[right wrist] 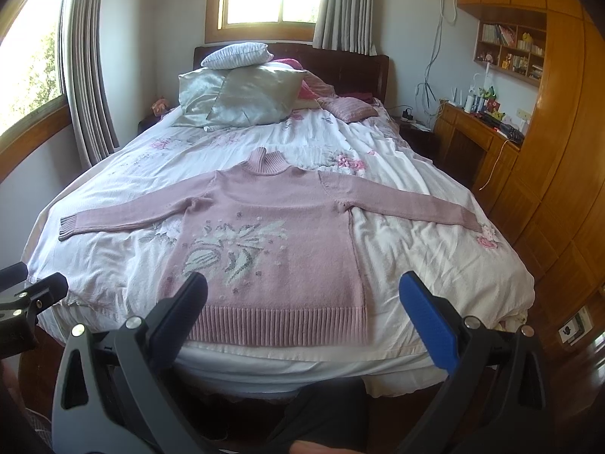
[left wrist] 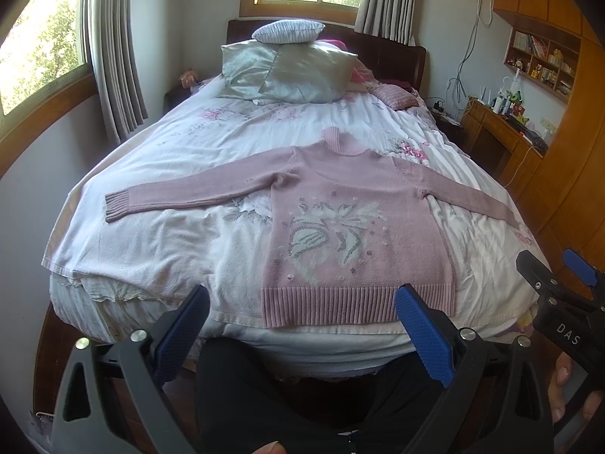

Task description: Fold small clothes

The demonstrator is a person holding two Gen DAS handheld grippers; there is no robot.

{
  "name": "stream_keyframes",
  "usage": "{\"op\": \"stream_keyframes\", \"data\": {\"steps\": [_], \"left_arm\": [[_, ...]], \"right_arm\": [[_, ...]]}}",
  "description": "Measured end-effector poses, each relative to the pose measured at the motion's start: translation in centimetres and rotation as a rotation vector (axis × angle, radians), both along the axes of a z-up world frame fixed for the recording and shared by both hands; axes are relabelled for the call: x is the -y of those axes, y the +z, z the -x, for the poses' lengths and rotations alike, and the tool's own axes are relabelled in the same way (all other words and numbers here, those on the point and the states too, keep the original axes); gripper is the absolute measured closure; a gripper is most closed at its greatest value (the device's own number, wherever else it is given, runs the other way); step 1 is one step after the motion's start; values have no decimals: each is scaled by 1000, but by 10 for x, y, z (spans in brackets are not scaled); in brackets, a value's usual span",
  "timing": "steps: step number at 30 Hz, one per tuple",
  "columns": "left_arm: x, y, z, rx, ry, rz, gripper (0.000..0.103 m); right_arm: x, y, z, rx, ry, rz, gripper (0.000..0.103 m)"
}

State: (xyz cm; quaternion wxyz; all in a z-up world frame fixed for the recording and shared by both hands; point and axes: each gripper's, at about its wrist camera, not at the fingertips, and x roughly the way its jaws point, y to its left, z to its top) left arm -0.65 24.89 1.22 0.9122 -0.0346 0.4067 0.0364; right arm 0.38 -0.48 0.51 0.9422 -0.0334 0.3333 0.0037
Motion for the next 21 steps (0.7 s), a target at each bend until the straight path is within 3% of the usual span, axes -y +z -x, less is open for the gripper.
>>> {"op": "stream_keyframes", "data": {"steps": [15, 21], "left_arm": [[0, 1, -2, 1, 4, 2, 4], [-2, -13, -14, -16, -3, 1, 4]], "right_arm": [[4, -4, 1, -12, 3, 0, 3], [6, -14, -14, -27, -6, 8, 3]]}}
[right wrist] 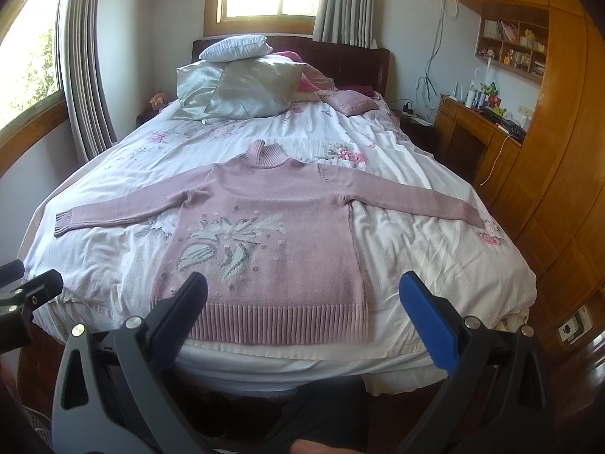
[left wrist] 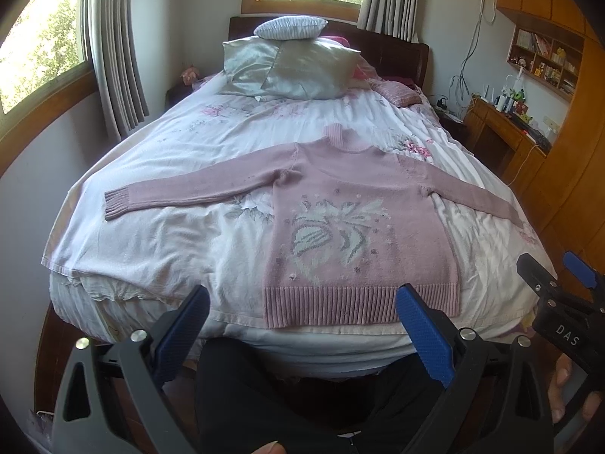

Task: Fold small clothes
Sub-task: 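Grasp the pink sweater's sleeve cuff with the right gripper and lift it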

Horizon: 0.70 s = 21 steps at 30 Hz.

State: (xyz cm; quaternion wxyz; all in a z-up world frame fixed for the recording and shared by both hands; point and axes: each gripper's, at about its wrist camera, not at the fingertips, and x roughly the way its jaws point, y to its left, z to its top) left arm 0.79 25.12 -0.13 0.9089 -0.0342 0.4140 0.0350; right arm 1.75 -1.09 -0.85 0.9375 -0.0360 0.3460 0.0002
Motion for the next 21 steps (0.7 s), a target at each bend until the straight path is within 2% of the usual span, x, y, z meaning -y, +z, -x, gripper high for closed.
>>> {"op": "stream_keyframes", "data": {"steps": [3, 5, 7, 9, 11, 12, 14, 16, 18, 21], "left_arm": [[-4, -20, -20, -18, -50, 59, 4], [-7, -32, -34, 12, -96, 120, 4], [-5, -39, -43, 70, -155, 156, 4], [2, -47, -56, 93, -181, 109, 4], [9, -54, -70, 73, -199, 88, 4], [9, -58, -77, 63, -199, 107, 4], [7, -62, -87, 63, -190, 175, 4], [7, -64, -93, 88, -183, 227, 4], [10, -68, -101, 99, -176, 228, 4], [17, -78, -116, 67, -169, 225, 4]], "right_arm": [[17, -13, -22, -7, 24, -48, 3], [39, -27, -43, -32, 57, -130, 3], [76, -45, -71, -87, 24, -233, 3], [118, -64, -101, -141, -38, -327, 3], [162, -82, -125, -168, -102, -431, 4], [188, -92, -138, -180, -137, -484, 7], [241, -112, -161, -203, -229, -578, 32], [289, -132, -183, -214, -315, -653, 36], [337, -148, -199, -199, -404, -727, 38], [410, -174, -219, -156, -542, -880, 42]]}}
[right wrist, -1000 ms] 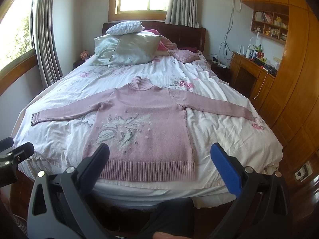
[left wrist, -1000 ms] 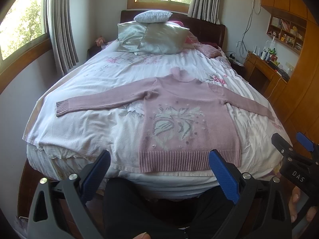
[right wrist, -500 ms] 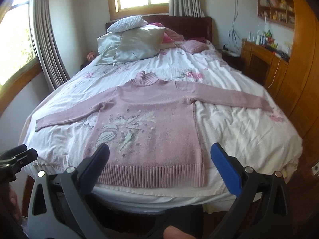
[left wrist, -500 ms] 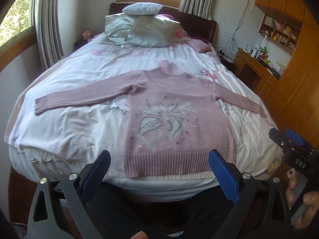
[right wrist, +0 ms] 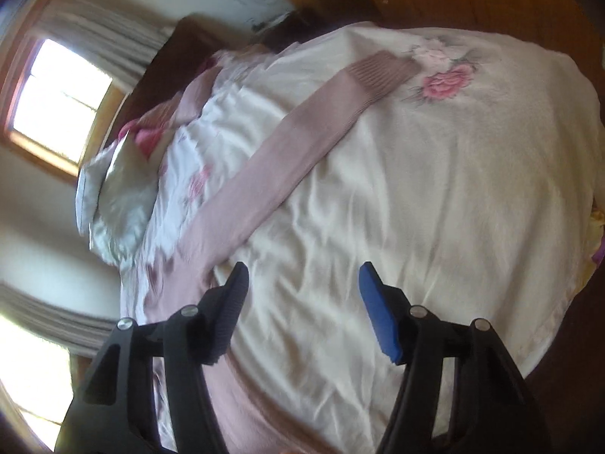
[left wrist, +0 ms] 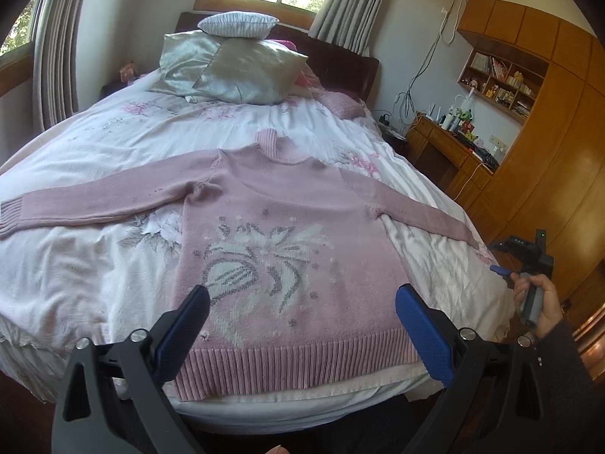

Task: Fold small clothes
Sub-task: 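Grasp the pink sweater's sleeve cuff with the right gripper and lift it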

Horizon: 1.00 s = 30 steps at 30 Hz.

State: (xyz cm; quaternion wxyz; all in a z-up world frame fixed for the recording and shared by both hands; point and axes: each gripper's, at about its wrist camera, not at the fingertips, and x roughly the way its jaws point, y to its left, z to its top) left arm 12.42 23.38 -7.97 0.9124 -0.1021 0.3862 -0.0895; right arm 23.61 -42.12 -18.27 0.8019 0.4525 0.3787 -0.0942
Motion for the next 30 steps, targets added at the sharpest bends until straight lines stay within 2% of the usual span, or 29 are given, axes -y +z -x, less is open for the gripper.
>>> {"op": "stream_keyframes", "data": {"steps": [4, 6, 10, 11, 16, 20, 24, 27, 29, 30], "left_arm": [[8, -10, -17, -22, 5, 9, 4], [12, -13, -27, -28, 12, 8, 4], [17, -22, -46, -46, 30, 12, 4], [18, -25, -51, -57, 28, 19, 4], [24, -36, -68, -101, 27, 73, 4], [28, -47, -79, -134, 20, 80, 4], [19, -63, -88, -204, 40, 178, 4], [15, -73, -91, -249, 51, 210, 4], [12, -81, -93, -280, 44, 242, 4], [10, -85, -94, -303, 38, 269, 4]], "right_arm": [[87, -31, -31, 49, -142, -151, 42], [118, -42, -48, 67, -172, -180, 42], [161, -65, -83, 106, -233, -270, 59], [166, -72, -91, 99, -235, -283, 64], [180, -103, -123, 36, -280, -305, 63], [185, -115, -136, 46, -312, -326, 64], [191, -116, -149, 55, -319, -316, 66], [191, -111, -153, 53, -304, -288, 75], [188, -101, -160, 47, -286, -239, 95], [187, -96, -159, 56, -284, -219, 95]]}}
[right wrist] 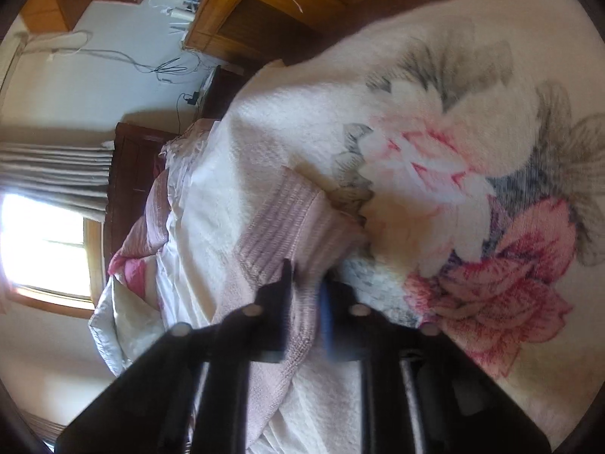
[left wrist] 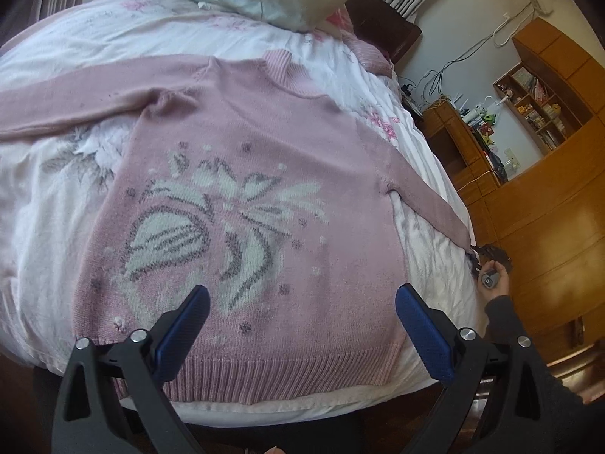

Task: Fold small clothes
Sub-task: 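Grasp the pink sweater's sleeve cuff with the right gripper and lift it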

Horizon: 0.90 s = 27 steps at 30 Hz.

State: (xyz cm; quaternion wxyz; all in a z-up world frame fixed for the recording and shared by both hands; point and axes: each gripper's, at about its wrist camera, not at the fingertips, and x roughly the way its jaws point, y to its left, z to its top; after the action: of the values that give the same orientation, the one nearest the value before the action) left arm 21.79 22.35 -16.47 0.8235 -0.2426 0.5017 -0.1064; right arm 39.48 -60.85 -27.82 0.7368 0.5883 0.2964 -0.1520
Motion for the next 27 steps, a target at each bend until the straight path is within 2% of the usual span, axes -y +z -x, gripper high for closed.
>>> {"op": "stream_keyframes", "data": {"steps": [3, 6, 10, 15, 18, 23, 27], "left_arm": [[-3, -9, -2, -38, -36, 131, 4], [-6, -16, -5, -70, -42, 184, 4], [0, -17, -8, -72, -95, 118, 4], [16, -6, -7, -26, -205, -57, 4], [20, -1, -9, -25, -244, -167, 4], [19, -5, -20, -24, -281, -157, 4], [17, -17, -34, -41, -296, -119, 4]], "right_arm": [[-11, 29, -4, 31, 34, 75, 97], [-38, 68, -15, 47, 105, 187, 97], [-93, 123, -29, 80, 226, 349, 97], [-172, 172, -35, 139, 350, 479, 97], [-216, 190, -41, 164, 411, 526, 97], [-298, 202, -48, 171, 527, 620, 97], [-371, 192, -55, 144, 628, 707, 97]]}}
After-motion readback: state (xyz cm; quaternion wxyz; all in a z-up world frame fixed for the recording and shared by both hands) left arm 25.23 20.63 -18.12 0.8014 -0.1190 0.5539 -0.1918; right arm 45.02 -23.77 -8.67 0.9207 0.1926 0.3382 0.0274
